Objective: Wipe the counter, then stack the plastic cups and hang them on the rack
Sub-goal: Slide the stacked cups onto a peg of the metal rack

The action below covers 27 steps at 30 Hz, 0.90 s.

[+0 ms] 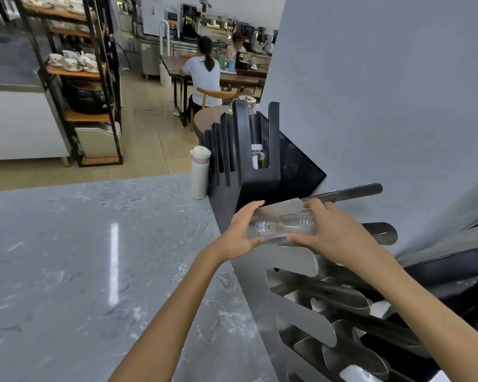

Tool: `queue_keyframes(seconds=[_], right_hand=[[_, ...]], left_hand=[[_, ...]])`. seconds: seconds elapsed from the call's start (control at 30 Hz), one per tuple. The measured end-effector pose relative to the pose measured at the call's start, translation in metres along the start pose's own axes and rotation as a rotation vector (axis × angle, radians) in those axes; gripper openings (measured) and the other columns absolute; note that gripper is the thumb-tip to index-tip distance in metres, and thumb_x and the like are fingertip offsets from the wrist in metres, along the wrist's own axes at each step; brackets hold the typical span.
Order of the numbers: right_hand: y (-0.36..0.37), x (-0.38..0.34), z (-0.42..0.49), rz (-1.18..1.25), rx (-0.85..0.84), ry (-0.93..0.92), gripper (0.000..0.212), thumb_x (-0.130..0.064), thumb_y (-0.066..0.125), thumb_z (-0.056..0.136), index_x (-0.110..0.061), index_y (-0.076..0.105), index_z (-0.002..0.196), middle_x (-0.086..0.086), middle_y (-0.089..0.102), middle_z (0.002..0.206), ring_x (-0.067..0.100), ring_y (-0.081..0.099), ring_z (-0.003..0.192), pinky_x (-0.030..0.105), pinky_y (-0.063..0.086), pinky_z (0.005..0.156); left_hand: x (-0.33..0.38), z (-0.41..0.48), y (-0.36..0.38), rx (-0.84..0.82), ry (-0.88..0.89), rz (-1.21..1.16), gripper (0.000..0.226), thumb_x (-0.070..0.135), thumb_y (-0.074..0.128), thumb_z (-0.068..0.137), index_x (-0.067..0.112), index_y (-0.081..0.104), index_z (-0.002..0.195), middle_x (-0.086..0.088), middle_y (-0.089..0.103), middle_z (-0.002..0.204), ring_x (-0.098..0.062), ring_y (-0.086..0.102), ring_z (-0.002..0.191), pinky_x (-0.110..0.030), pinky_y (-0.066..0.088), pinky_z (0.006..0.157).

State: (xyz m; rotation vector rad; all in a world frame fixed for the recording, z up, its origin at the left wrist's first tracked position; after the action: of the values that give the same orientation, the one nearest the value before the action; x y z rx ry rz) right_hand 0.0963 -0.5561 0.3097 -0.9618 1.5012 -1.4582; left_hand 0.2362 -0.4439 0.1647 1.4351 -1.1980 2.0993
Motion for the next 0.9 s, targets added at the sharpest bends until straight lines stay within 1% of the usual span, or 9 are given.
queue_keyframes(seconds=[0.1, 0.2, 0.3, 0.4, 0.5, 0.6, 0.73, 0.8, 0.9], right_hand=[[0.0, 0.002, 0.006, 0.058, -0.053, -0.038, 0.083, -0.065, 0.067, 0.074, -0.028, 0.033, 0.14, 0.006, 0.048, 0.139, 0.025, 0.059, 0.111, 0.029, 0.045, 0.075], [-0.002, 0.006, 0.005, 0.12, -0.149, -0.118, 0.081, -0.052, 0.072, 0.078, -0.038, 0.026, 0.142, 0.0, 0.039, 0.143, 0.022, 0.056, 0.115, 0.03, 0.048, 0.086], [-0.002, 0.004, 0.003, 0.13, -0.115, -0.192, 0.078, -0.043, 0.075, 0.079, -0.04, 0.03, 0.143, -0.005, 0.041, 0.141, 0.017, 0.054, 0.117, 0.03, 0.049, 0.091], [0.001, 0.007, 0.002, 0.144, -0.072, -0.175, 0.075, -0.048, 0.073, 0.078, -0.04, 0.034, 0.141, -0.006, 0.051, 0.136, 0.017, 0.056, 0.115, 0.03, 0.049, 0.089], [0.003, 0.015, 0.005, 0.124, -0.078, -0.149, 0.074, -0.053, 0.071, 0.077, -0.038, 0.037, 0.14, -0.003, 0.059, 0.13, 0.017, 0.058, 0.109, 0.029, 0.048, 0.085], [0.004, 0.013, 0.008, 0.107, -0.068, -0.143, 0.074, -0.051, 0.073, 0.077, -0.036, 0.038, 0.14, -0.002, 0.061, 0.127, 0.016, 0.057, 0.102, 0.025, 0.044, 0.078], [0.005, 0.004, 0.016, 0.008, -0.031, -0.135, 0.069, -0.053, 0.07, 0.076, -0.035, 0.041, 0.136, 0.0, 0.062, 0.124, 0.021, 0.06, 0.102, 0.028, 0.044, 0.071], [0.003, 0.0, 0.02, 0.025, -0.04, -0.142, 0.067, -0.053, 0.07, 0.075, -0.034, 0.044, 0.134, 0.0, 0.063, 0.122, 0.021, 0.061, 0.101, 0.03, 0.048, 0.072], [0.003, 0.002, 0.02, 0.04, -0.03, -0.131, 0.068, -0.058, 0.068, 0.075, -0.03, 0.045, 0.132, -0.001, 0.066, 0.118, 0.021, 0.062, 0.097, 0.029, 0.048, 0.07]], left_hand=[[-0.001, 0.002, -0.001, 0.033, -0.009, -0.034, 0.076, 0.023, 0.076, 0.087, 0.041, 0.031, 0.145, 0.01, 0.032, 0.152, -0.015, 0.034, 0.139, -0.048, 0.036, 0.117], [-0.002, 0.004, -0.001, 0.05, -0.02, -0.079, 0.071, 0.013, 0.074, 0.089, 0.037, 0.036, 0.144, 0.007, 0.036, 0.148, -0.016, 0.038, 0.137, -0.048, 0.039, 0.115], [-0.004, 0.004, -0.003, 0.074, -0.01, -0.104, 0.064, 0.009, 0.069, 0.092, 0.034, 0.04, 0.143, 0.008, 0.04, 0.146, -0.013, 0.041, 0.135, -0.045, 0.04, 0.115], [-0.004, 0.003, -0.003, 0.047, -0.002, -0.112, 0.066, 0.009, 0.065, 0.092, 0.035, 0.038, 0.145, 0.008, 0.037, 0.148, -0.014, 0.038, 0.137, -0.044, 0.039, 0.116], [-0.003, 0.004, -0.001, -0.003, -0.023, -0.085, 0.071, 0.021, 0.071, 0.089, 0.04, 0.032, 0.145, 0.012, 0.032, 0.15, -0.018, 0.034, 0.139, -0.049, 0.038, 0.115], [-0.004, 0.005, 0.0, -0.013, -0.042, -0.075, 0.073, 0.028, 0.073, 0.085, 0.046, 0.03, 0.142, 0.015, 0.031, 0.148, -0.019, 0.034, 0.137, -0.052, 0.038, 0.114], [-0.004, 0.006, 0.002, 0.04, -0.052, -0.084, 0.073, 0.02, 0.075, 0.084, 0.051, 0.034, 0.135, 0.015, 0.035, 0.143, -0.019, 0.037, 0.134, -0.053, 0.039, 0.113], [-0.003, 0.006, 0.002, 0.058, -0.05, -0.081, 0.074, 0.016, 0.074, 0.085, 0.057, 0.034, 0.131, 0.016, 0.035, 0.142, -0.019, 0.037, 0.134, -0.053, 0.039, 0.114], [-0.001, 0.003, 0.002, 0.089, -0.038, -0.088, 0.075, 0.012, 0.071, 0.088, 0.065, 0.033, 0.125, 0.016, 0.036, 0.139, -0.017, 0.037, 0.133, -0.052, 0.039, 0.114]])
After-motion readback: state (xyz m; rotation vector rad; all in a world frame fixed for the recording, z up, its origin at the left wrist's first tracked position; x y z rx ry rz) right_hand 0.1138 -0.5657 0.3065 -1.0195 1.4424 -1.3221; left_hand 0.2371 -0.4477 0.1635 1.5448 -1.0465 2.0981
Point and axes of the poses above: each hand's wrist, its own z-axis towards the middle knuckle, its own y-axis out of the palm, x = y × z, the point moved 5 cm from there along z, towards the middle knuckle
